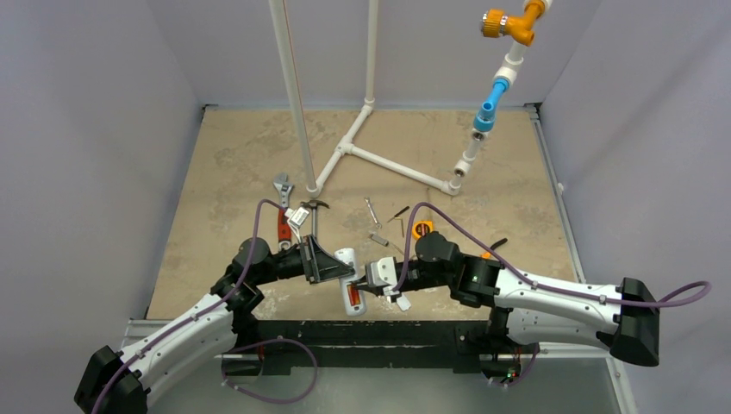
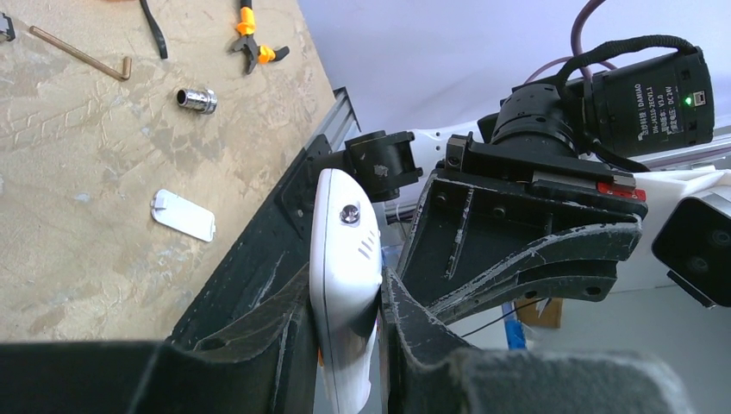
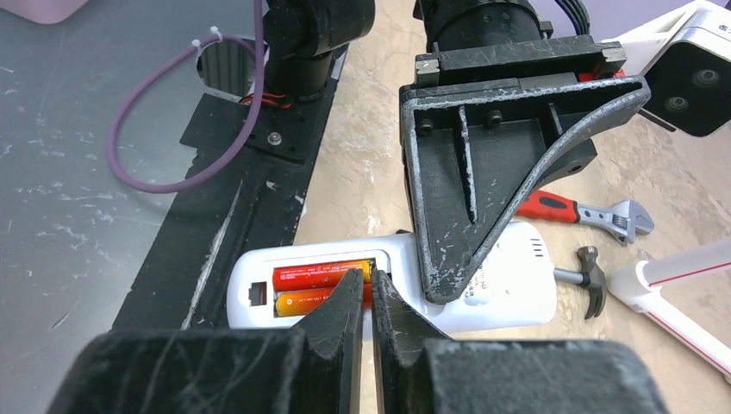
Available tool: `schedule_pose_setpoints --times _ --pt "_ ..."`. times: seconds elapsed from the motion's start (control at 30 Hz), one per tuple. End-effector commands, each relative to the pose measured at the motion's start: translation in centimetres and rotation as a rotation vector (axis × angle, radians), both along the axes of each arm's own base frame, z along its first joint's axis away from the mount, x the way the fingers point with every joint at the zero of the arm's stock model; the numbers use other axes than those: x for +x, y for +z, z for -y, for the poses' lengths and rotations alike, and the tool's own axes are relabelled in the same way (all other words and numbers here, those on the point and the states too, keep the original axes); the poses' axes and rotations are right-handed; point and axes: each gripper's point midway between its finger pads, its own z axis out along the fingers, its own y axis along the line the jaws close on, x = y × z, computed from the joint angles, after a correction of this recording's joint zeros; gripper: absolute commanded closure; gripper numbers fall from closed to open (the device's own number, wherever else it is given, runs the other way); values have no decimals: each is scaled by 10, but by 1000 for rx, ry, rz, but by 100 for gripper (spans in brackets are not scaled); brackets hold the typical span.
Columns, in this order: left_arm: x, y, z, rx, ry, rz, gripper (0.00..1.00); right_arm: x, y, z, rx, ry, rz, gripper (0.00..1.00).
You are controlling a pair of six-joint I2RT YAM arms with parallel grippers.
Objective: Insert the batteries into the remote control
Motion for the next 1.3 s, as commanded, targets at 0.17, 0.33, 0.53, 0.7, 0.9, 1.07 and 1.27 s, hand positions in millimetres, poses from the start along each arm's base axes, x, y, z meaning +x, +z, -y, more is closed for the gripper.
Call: schedule_pose_setpoints --times 0.17,0.33,0.53,0.7,0.9,1.07,1.27 --pt "3 42 -1 -115 23 83 100 -7 -32 11 -77 1 -71 97" --pt "3 45 -2 -125 30 86 100 -9 -35 13 -79 -2 -87 98" --pt "4 50 -3 -157 47 84 100 -15 -44 17 -94 6 -127 99" --pt "6 53 -4 -174 54 83 100 -20 -50 20 -96 6 -159 100" --pt "6 53 -3 -174 53 85 100 -19 -50 22 -95 -7 -162 100" --pt "6 46 -3 -143 56 97 100 -15 -26 22 -52 -34 -155 96" --pt "9 38 -4 -102 69 115 100 -18 25 26 80 -52 -170 75"
